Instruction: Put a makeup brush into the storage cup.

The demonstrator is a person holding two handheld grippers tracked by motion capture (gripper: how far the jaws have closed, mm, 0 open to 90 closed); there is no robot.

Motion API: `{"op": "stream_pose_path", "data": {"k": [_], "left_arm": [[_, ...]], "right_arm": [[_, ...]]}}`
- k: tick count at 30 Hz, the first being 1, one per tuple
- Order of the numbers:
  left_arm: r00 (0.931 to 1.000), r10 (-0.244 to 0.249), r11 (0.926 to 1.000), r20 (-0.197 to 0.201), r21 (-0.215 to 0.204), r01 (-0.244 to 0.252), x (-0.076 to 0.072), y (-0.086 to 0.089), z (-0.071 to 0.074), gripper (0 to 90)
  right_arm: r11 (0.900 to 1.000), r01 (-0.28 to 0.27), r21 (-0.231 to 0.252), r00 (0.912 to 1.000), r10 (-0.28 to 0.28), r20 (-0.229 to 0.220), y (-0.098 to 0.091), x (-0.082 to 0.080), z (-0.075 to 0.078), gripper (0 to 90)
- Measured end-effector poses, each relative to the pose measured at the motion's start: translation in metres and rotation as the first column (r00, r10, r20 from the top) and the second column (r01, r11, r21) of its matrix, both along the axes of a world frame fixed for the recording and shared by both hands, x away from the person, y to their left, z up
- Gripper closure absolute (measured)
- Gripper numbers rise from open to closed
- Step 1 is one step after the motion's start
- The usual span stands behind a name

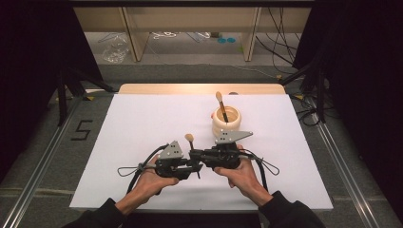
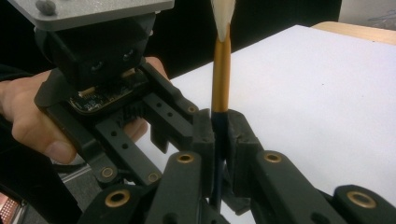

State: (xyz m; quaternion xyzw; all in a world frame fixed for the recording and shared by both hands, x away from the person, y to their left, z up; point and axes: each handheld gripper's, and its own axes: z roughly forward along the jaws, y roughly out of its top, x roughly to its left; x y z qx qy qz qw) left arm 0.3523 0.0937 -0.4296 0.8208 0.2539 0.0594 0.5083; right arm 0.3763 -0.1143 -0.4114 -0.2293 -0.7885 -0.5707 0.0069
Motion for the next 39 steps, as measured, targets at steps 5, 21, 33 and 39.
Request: {"op": "stream_pose_path", "data": {"k": [5,21,33,39], "left_arm": [[0.9998,0.014,0.9999,-0.011,0.004,-0.014,0.001,0.004,0.001,58.8],[0.9970,0.071,0.9946,0.032,0.073,-0.073,-0.007,0.026,-0.002,36.8],[0.9923,0.111,0.9884,0.055,0.098,-0.116,-0.014,0.052,-0.005,28.1],[0.9882,0.142,0.9829,0.057,0.110,-0.147,-0.016,0.061,-0.007,25.5]], "right_arm": [[1.0000,0.004,0.002,1.0000,-0.004,0.005,-0.003,0.000,0.001,84.3],[0.9969,0.077,-0.016,0.9965,-0.077,0.033,-0.024,0.009,0.007,84.3],[0.9901,0.140,-0.009,0.9886,-0.140,0.057,-0.044,0.020,0.012,84.3],[0.9861,0.166,0.002,0.9847,-0.166,0.054,-0.053,0.025,0.016,84.4]]}}
